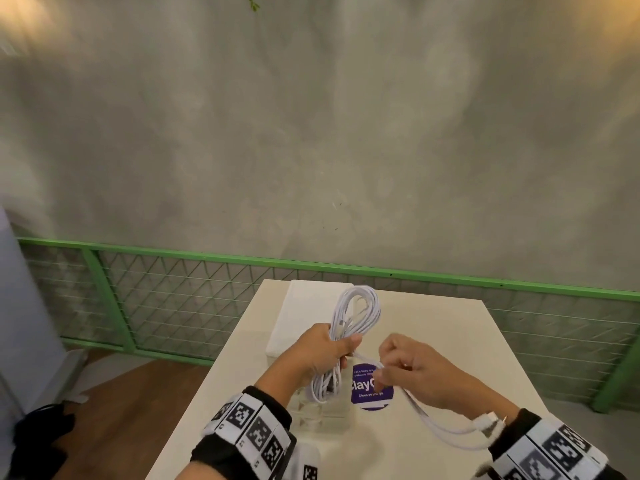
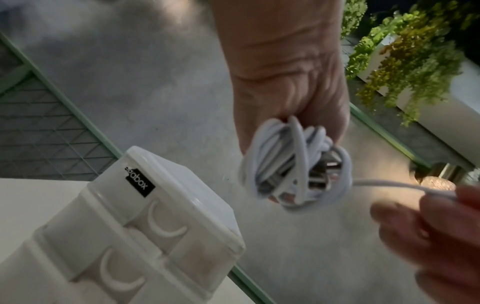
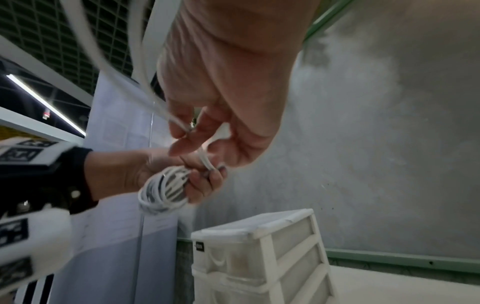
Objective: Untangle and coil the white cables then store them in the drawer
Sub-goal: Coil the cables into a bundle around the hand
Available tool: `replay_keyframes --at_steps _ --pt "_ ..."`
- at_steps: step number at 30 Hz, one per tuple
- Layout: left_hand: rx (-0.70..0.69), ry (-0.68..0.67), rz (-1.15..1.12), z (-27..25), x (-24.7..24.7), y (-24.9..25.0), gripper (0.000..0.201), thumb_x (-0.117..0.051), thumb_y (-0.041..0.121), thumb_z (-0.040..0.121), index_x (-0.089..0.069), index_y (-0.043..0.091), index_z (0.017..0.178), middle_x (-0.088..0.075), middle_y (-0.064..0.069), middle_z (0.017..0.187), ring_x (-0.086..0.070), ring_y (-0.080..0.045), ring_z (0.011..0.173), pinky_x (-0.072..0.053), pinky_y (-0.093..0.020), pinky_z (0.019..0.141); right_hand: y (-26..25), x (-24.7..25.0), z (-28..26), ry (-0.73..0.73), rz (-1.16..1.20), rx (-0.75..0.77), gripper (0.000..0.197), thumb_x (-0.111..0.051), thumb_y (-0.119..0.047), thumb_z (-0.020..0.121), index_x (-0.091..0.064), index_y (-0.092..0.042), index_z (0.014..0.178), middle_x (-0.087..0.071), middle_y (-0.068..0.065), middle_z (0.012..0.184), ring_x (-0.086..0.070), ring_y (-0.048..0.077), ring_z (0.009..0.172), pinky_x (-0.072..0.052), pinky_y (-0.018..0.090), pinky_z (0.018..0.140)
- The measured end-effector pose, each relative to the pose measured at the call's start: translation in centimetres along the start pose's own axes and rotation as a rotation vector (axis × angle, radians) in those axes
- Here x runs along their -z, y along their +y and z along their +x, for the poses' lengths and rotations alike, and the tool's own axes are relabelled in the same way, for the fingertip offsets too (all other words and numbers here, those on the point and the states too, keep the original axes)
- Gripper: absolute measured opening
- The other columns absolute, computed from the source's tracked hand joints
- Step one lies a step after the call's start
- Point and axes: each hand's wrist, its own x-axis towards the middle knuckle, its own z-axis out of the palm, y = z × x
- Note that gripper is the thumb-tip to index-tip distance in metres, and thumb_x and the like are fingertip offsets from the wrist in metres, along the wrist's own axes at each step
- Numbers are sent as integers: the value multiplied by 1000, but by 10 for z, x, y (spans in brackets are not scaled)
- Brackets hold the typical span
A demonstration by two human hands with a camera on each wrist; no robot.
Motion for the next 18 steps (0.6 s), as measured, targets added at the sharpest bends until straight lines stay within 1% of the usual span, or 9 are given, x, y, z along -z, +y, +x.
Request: replay_keyframes --at_steps 3,5,7,8,10,12,14,16,18 --pt "-12 -42 127 -2 -12 -2 42 -47 52 90 -51 16 69 -54 3 56 -47 -8 46 -41 -24 55 -7 -2 -1 124 -90 90 22 -66 -18 78 -62 -25 57 -50 -8 93 -48 7 84 -44 23 72" --pt "-27 -67 220 -3 -19 -2 55 -35 64 88 -50 14 69 -52 2 58 -45 -12 51 -39 -27 59 -13 -4 0 131 -84 116 6 -64 -22 75 -66 -22 69 -58 -9 94 -45 0 92 -43 21 82" --pt "-43 -95 204 -8 -22 2 71 -17 72 83 -53 12 72 -54 -3 65 -48 -14 58 -41 -29 65 -13 -4 3 129 -94 140 24 -55 -37 68 -72 -21 70 -61 -23 93 -40 -9 94 -34 11 84" --pt "-46 -118 150 -10 -22 3 78 -9 75 79 -55 11 74 -55 -5 68 -49 -14 60 -41 -27 66 -12 -4 5 139 -93 147 28 -52 -41 66 -73 -23 68 -61 -30 89 -39 -8 93 -33 12 83" --pt "-13 -177 22 -15 -22 6 84 -1 74 75 -60 14 78 -58 -2 68 -52 -8 60 -43 -20 61 -11 -1 6 164 -10 124 21 -57 -32 73 -74 -25 62 -65 -31 85 -42 1 92 -37 24 86" --pt "16 -250 -76 -21 -21 8 84 1 75 69 -63 23 81 -59 2 66 -52 -3 56 -42 -15 55 -13 2 8 164 48 91 26 -60 -21 82 -73 -26 60 -68 -16 81 -45 8 89 -40 30 82" --pt "-18 -306 -61 -22 -22 7 86 -7 80 64 -63 23 96 -64 -3 78 -52 -3 58 -43 -17 60 -14 5 10 136 45 39 28 -53 -22 89 -67 -28 66 -57 -8 80 -46 7 81 -40 17 72" --pt "-47 -314 61 -18 -23 3 88 -37 90 61 -58 18 107 -62 -7 92 -52 -10 68 -46 -28 72 -17 9 12 95 62 4 31 -46 -24 94 -62 -30 67 -55 -3 86 -51 13 86 -43 11 76" --pt "-64 -317 165 -16 -24 0 78 -64 70 51 -56 15 107 -63 -5 100 -59 -17 85 -50 -39 88 -21 14 9 58 114 33 31 -48 -24 92 -68 -23 69 -64 6 95 -58 23 97 -48 21 85"
